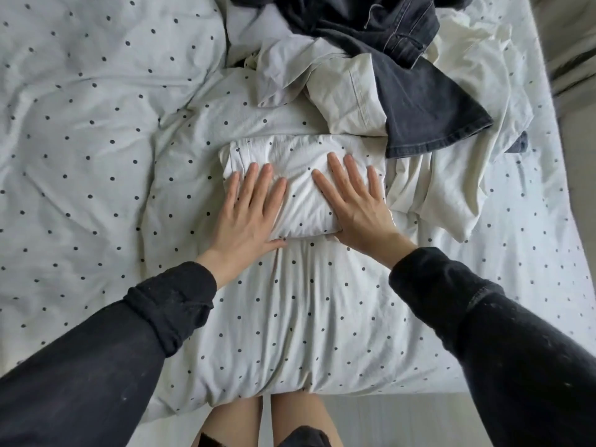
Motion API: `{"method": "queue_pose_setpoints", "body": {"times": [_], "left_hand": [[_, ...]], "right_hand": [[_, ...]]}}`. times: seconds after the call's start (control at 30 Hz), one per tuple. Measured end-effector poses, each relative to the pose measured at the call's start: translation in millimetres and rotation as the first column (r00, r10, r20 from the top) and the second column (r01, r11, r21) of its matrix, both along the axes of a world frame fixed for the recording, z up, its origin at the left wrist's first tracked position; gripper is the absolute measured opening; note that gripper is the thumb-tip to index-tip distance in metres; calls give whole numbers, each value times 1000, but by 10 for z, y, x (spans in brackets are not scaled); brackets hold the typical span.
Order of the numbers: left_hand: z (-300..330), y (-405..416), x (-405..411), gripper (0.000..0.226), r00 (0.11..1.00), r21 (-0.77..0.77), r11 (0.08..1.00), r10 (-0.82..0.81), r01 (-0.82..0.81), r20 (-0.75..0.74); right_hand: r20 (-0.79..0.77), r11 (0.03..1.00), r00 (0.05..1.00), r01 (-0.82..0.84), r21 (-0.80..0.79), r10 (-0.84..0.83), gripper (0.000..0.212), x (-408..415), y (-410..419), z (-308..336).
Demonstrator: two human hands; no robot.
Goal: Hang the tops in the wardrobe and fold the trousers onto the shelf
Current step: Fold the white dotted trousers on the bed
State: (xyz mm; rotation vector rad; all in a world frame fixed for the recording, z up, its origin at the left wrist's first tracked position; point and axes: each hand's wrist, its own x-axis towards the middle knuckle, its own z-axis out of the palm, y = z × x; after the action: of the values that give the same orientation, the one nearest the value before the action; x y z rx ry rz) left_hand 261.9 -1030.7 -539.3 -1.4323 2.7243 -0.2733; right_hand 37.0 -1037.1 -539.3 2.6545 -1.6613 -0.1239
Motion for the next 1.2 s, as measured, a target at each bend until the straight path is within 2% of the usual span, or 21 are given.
{"method": "queue_pose_setpoints", "body": {"times": [0.1, 0.23, 0.33, 0.4, 0.5, 0.6, 0.67, 0.8, 0.97, 1.1, 1.2], "left_hand": [[-36, 17, 49, 115, 992, -27, 1000, -2, 5, 126], [-104, 76, 1, 76, 986, -138, 990, -16, 38, 163], [-125, 5, 9, 61, 991, -160, 985, -44, 65, 128], [-110, -17, 16, 58, 992, -159, 984, -59, 76, 113], [-88, 58, -52, 66, 997, -139, 990, -24, 34, 76], [-100, 162, -116, 82, 996, -90, 995, 54, -48, 67], [-154, 166, -81, 83, 998, -91, 994, 63, -60, 27], [-89, 85, -40, 78, 999, -106, 994, -11, 7, -37], [322, 386, 56, 91, 981, -90, 986, -153, 143, -117], [613, 702, -35, 85, 942, -79, 954, -298, 289, -154], [869, 893, -297, 82, 877, -94, 896, -444, 434, -186]], "right_hand": [[15, 999, 1000, -7, 36, 6, 112, -12, 87, 77], [-28, 997, 997, 71, 7, -70, 118, 43, 312, 10], [-40, 992, 991, 128, -9, -128, 122, 90, 311, -55], [-14, 993, 993, 114, -38, -115, 109, 80, 286, -74], [0, 985, 995, 97, -144, -98, 75, 36, 220, -66], [10, 976, 993, 114, -186, -114, 54, 67, 191, -92], [36, 972, 991, 132, -195, -127, 44, 146, 225, -129], [82, 958, 975, 220, -184, -208, 43, 247, 327, 7], [94, 925, 930, 364, -113, -354, 54, 374, 959, 398], [77, 845, 854, 520, -123, -514, 58, 389, 1594, 716], [43, 745, 758, 649, -156, -651, 72, 285, 2096, 1056]]}}
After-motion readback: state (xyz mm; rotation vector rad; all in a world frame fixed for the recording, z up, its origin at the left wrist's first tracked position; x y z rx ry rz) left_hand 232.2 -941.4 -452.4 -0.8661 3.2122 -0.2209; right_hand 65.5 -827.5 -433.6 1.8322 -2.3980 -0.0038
